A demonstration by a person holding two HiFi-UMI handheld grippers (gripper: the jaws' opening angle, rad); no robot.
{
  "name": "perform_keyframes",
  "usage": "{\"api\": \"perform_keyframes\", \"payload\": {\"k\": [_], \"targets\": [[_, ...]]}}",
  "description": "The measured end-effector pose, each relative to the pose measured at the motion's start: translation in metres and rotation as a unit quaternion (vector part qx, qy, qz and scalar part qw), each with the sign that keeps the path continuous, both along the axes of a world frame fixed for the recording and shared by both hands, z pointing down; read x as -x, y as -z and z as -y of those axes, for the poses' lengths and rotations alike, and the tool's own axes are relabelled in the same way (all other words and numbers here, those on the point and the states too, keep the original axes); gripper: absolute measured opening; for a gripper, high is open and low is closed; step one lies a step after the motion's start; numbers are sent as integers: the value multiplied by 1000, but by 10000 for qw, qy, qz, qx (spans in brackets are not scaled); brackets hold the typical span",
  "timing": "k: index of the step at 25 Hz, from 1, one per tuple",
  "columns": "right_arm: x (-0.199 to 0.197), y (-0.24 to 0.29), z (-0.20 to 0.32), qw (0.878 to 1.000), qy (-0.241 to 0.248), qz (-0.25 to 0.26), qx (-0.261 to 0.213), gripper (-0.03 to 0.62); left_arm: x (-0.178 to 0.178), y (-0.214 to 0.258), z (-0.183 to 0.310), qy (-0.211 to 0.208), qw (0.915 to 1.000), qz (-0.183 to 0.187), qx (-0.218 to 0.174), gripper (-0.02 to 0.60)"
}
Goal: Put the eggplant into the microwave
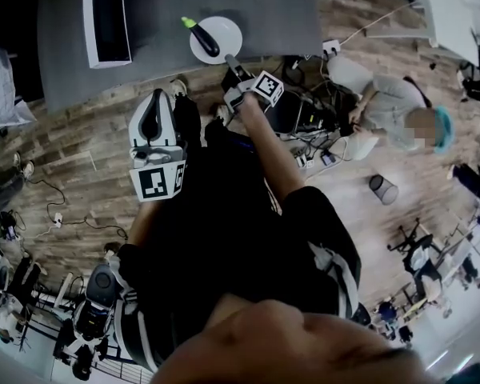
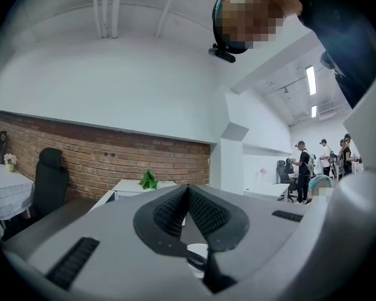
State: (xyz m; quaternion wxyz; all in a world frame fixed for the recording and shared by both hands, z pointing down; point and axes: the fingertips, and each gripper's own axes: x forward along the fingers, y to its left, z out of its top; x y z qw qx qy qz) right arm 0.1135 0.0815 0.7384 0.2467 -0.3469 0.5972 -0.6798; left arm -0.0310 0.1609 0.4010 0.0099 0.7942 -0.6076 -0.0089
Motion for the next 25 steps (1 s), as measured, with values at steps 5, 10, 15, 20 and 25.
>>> {"api": "perform_keyframes", "payload": {"k": [5, 10, 15, 20, 25], "targets": [[15, 12, 8, 10000, 52, 14, -38, 37, 16, 1, 13, 24, 10000, -73, 9, 34], [35, 25, 19, 9999, 78, 21, -99, 37, 38, 0, 30, 45, 9999, -133, 17, 34], [50, 41, 30, 9998, 55, 79, -154, 37, 53, 0, 53, -12, 9999, -156, 31, 34], [68, 56, 41, 9998, 33, 88, -185, 37, 72, -1, 77, -94, 9998, -147, 86, 34], [86, 63, 55, 9998, -28, 119, -186, 37, 87, 5, 98, -271, 9996, -14, -41, 34]]}}
